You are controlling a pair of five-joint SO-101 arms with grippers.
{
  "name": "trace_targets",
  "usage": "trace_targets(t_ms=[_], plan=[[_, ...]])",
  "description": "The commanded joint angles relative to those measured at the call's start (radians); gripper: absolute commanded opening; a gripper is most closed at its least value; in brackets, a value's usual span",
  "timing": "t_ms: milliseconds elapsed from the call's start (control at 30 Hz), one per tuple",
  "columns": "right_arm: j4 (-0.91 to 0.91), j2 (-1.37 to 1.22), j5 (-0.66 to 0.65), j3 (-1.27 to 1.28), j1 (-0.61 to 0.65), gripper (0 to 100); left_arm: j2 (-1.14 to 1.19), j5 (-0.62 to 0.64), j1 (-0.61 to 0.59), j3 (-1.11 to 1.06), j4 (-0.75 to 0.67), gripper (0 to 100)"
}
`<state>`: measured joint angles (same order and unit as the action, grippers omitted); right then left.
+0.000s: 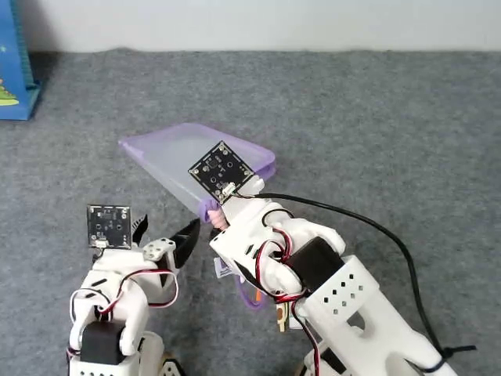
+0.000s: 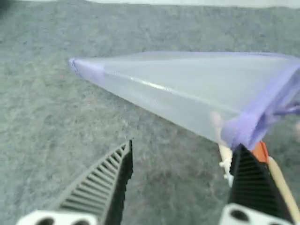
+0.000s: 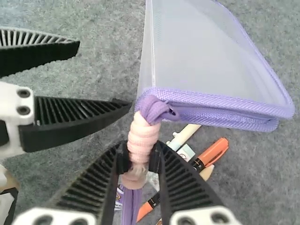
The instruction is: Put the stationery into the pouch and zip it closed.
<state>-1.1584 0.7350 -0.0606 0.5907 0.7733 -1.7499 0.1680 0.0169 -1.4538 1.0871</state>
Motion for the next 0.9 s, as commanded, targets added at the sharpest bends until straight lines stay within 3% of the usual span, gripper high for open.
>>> trace_targets(t_ms=[0,533,700,867], plan=[[-0.010,0.039,-0.002,-0.046,0.044,0.8,-0.006,0.012,0.058,0.067,-0.026,31],[-0.035,0.041,-0.002,-0.038,0.067,0.8,-0.006,0.006,0.068,0.036,-0.031,31],[-0.051,0.041,-0.002,-0.038,0.067,0.8,-0.006,0.008,-0.044,-0.038,-0.147,31],[-0.051,0.041,-0.003,-0.038,0.067,0.8,-0.006,0.008,-0.049,-0.091,-0.201,31]])
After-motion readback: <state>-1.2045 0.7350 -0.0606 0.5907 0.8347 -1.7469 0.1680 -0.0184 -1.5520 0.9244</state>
